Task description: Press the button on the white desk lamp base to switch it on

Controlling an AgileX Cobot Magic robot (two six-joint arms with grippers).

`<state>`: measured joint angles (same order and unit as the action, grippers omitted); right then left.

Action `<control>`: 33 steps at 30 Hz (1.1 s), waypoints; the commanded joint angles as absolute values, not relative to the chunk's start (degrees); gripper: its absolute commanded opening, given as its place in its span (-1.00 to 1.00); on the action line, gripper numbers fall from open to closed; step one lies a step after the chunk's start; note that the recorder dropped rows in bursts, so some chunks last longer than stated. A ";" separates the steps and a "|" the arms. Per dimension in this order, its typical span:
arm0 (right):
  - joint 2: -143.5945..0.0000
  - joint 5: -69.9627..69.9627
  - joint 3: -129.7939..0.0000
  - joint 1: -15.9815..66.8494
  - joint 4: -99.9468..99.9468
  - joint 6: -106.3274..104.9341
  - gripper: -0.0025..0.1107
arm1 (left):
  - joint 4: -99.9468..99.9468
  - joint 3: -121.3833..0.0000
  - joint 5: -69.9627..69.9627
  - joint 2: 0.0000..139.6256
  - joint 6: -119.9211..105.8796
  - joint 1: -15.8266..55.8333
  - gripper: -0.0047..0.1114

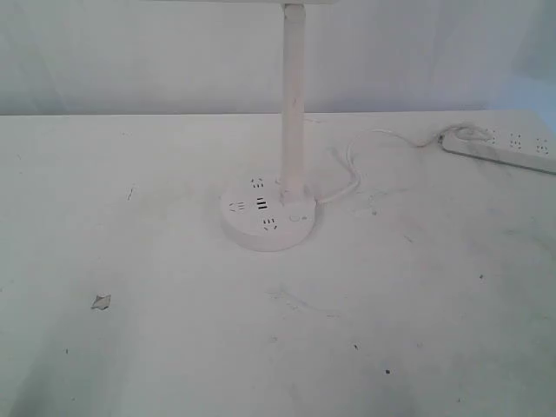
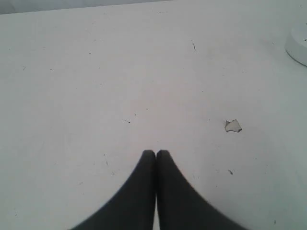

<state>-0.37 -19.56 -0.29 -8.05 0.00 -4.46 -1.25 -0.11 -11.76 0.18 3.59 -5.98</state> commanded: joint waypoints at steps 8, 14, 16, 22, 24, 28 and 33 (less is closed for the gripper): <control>0.00 -19.32 0.00 -8.47 0.00 -4.26 -0.96 | -1.22 0.00 -11.54 0.00 3.59 -5.51 -0.92; 0.00 -19.32 0.00 -8.47 0.00 -4.26 -0.96 | -1.22 0.00 -11.54 0.00 3.59 -5.51 -0.92; 0.00 -19.32 0.00 -8.47 0.00 -4.26 -0.96 | -1.22 0.00 -11.54 0.00 3.59 -5.51 -0.92; 0.00 -17.26 0.00 -8.47 -1.03 -6.41 -0.96 | -1.22 0.00 -11.54 0.00 3.59 -5.51 -0.92; 0.00 -14.70 0.00 -8.47 -1.03 -6.40 -0.96 | -1.22 0.00 -11.54 0.00 3.59 -5.51 -0.92; 0.00 -4.72 0.00 -8.47 -1.03 -6.40 -0.96 | -1.22 0.00 -11.54 0.00 3.59 -5.51 -0.92; 0.00 9.11 0.00 -8.47 -1.03 -6.21 -0.96 | -1.22 0.00 -11.54 0.00 3.59 -5.51 -0.92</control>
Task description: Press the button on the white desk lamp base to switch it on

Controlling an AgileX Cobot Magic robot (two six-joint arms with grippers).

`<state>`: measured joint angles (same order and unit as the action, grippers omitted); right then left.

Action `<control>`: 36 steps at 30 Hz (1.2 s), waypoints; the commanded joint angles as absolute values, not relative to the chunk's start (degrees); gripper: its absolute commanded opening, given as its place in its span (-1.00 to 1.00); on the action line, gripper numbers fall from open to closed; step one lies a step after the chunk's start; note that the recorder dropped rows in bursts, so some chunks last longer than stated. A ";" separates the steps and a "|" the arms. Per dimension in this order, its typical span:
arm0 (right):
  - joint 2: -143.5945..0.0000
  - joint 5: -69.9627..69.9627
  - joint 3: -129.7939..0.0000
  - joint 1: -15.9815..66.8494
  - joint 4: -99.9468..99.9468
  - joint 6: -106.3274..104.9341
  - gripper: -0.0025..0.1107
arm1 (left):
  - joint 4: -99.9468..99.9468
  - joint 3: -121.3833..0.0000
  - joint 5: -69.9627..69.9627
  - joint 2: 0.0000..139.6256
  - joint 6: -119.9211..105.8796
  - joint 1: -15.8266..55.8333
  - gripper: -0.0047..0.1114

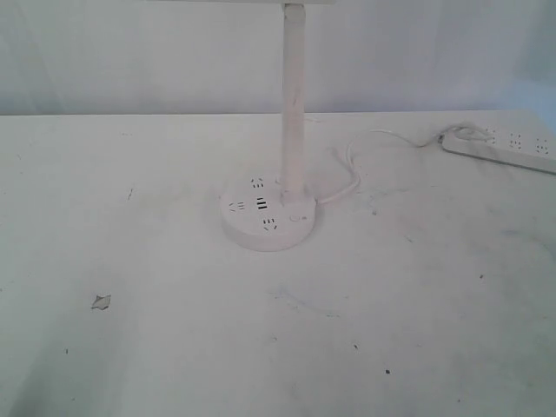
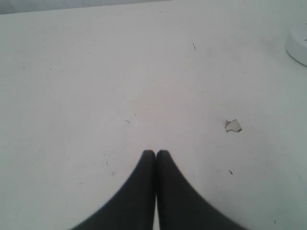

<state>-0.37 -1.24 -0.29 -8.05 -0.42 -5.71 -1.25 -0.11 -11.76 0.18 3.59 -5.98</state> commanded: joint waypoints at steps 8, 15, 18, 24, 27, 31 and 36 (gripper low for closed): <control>0.00 24.59 0.00 -8.47 -0.36 -6.13 -0.96 | -1.22 0.00 -11.54 0.00 3.59 -5.51 -0.92; -5.11 28.68 -2.59 -8.47 38.72 3.30 -0.96 | -1.22 0.00 -11.54 0.00 3.59 -5.51 -0.92; -13.23 25.88 -10.58 -8.47 35.99 10.29 -0.96 | -1.22 0.00 -11.54 0.00 3.59 -5.51 -0.92; -39.16 9.65 -27.86 -8.47 23.44 11.01 -0.96 | -1.22 0.00 -11.59 0.00 3.59 -5.51 -0.92; -53.96 -10.47 -34.80 -6.05 19.92 12.77 -0.96 | -1.22 0.00 -11.59 0.00 3.59 -5.51 -0.92; -67.68 -18.13 -38.69 -0.42 27.37 2.83 -0.96 | -1.22 0.00 -11.59 0.00 3.59 -5.51 -0.92; -78.47 -17.33 -42.95 9.33 42.42 -16.91 -0.96 | -1.22 0.00 -11.59 0.00 3.59 -5.51 -0.92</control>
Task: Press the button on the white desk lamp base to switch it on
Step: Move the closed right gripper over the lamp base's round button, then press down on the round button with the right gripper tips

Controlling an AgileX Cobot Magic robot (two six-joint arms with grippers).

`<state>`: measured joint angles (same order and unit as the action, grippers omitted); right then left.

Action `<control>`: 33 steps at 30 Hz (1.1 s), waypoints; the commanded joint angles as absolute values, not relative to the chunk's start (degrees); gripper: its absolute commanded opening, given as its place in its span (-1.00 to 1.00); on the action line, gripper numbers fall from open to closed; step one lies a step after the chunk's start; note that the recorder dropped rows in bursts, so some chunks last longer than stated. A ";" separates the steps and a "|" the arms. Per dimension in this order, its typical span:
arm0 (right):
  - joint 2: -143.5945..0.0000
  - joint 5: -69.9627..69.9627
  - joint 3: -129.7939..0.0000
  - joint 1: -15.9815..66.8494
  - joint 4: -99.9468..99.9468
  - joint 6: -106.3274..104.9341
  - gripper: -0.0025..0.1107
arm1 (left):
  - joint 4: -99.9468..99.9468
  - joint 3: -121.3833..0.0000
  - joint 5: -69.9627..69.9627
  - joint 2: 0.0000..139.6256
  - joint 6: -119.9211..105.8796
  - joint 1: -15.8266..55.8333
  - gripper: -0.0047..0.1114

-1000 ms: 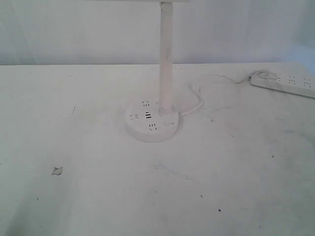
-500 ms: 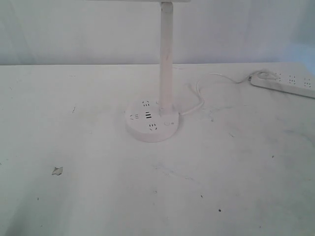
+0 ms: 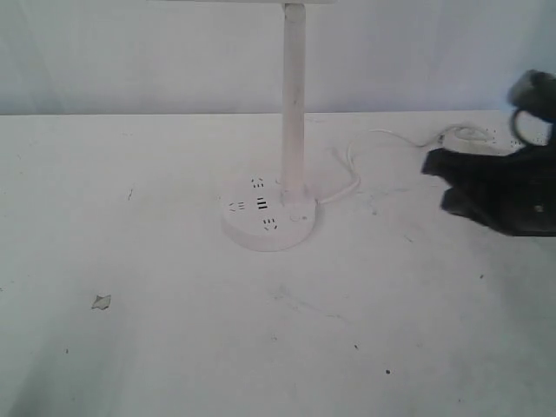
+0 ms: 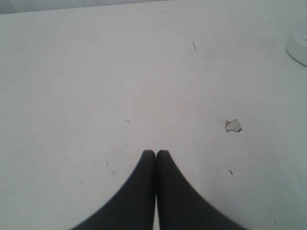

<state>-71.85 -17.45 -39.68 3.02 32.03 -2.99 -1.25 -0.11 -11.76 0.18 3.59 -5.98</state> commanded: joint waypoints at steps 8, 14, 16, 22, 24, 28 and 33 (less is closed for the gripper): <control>-91.52 -13.68 -53.26 18.62 47.52 -25.95 -0.96 | -1.22 0.00 -11.59 0.00 3.59 -5.51 -0.92; -98.75 -11.21 -58.38 20.48 47.83 -26.95 -0.96 | -1.22 0.00 -11.59 0.00 3.59 -5.51 -0.92; -100.63 -9.39 -59.47 20.58 47.83 -26.95 -0.96 | -1.22 0.00 -11.59 0.00 3.59 -5.51 -0.92; -106.68 -8.34 -63.30 20.58 47.83 -28.47 -0.96 | -1.22 0.00 -11.59 0.00 3.59 -5.51 -0.92; -108.30 -9.24 -64.63 20.58 47.83 -28.47 -0.96 | -1.22 0.00 -11.59 0.00 3.59 -5.51 -0.92; -110.85 -9.23 -66.70 20.58 47.83 -28.47 -0.96 | -1.22 0.00 -11.59 0.00 3.59 -5.51 -0.92; -112.64 -8.79 -68.16 20.58 47.83 -28.47 -0.96 | -1.22 0.00 -11.59 0.00 3.59 -5.51 -0.92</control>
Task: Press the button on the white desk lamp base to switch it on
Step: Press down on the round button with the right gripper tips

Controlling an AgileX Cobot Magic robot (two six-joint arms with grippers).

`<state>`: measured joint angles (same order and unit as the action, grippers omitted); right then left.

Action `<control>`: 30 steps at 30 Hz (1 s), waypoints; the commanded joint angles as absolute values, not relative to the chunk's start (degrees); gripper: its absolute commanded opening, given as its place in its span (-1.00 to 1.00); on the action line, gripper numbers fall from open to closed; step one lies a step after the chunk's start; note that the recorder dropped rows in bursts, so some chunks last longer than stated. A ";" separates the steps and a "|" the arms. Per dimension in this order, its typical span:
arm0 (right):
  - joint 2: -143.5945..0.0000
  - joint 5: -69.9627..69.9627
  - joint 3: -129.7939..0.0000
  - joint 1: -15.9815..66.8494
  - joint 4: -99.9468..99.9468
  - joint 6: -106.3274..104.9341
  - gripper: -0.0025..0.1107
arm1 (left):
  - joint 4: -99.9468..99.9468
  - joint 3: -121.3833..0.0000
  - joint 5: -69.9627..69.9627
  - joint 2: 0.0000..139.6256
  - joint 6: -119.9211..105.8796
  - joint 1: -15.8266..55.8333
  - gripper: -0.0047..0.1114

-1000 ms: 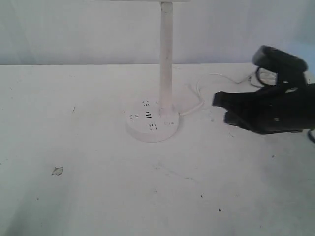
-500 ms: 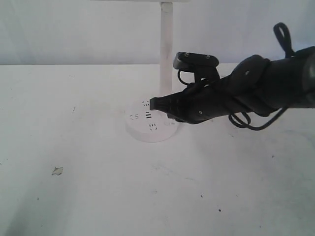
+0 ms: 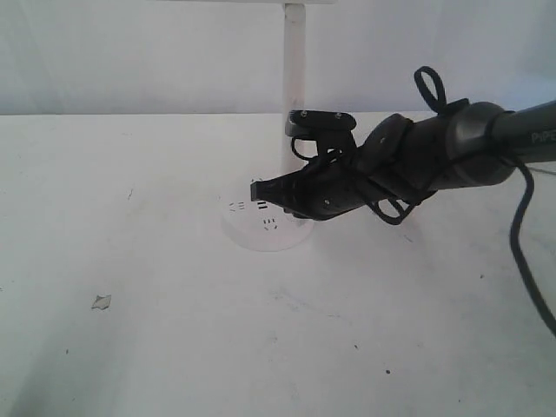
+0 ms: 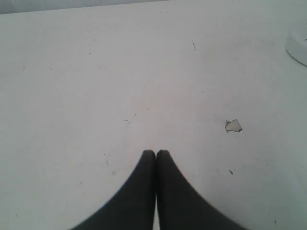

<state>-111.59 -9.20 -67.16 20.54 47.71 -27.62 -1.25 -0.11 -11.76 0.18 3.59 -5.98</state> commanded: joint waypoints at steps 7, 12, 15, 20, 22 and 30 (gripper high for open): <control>-115.01 -8.54 -68.16 20.58 47.70 -28.47 -0.96 | -1.22 0.00 -11.59 0.00 3.59 -5.51 -0.92; -116.00 -8.09 -68.16 20.58 47.70 -28.62 -0.96 | -1.22 0.00 -11.59 0.00 3.59 -5.51 -0.92; -116.00 -7.19 -68.16 20.58 47.62 -28.62 -0.96 | -1.22 0.00 -11.59 0.00 3.59 -5.51 -0.92; -116.00 -6.66 -68.80 20.58 47.46 -28.62 -0.96 | -1.22 0.00 -11.59 0.00 3.59 -5.51 -0.92; -115.90 -6.53 -69.07 20.58 47.46 -28.62 -0.96 | -1.22 0.00 -11.59 0.00 3.59 -5.51 -0.92; -115.67 -5.36 -69.31 20.58 45.97 -28.62 -0.96 | -1.22 0.00 -11.59 0.00 3.59 -5.51 -0.92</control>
<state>-115.78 -6.04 -69.09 20.54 47.34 -28.03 -1.25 -0.11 -11.76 0.18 3.59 -5.98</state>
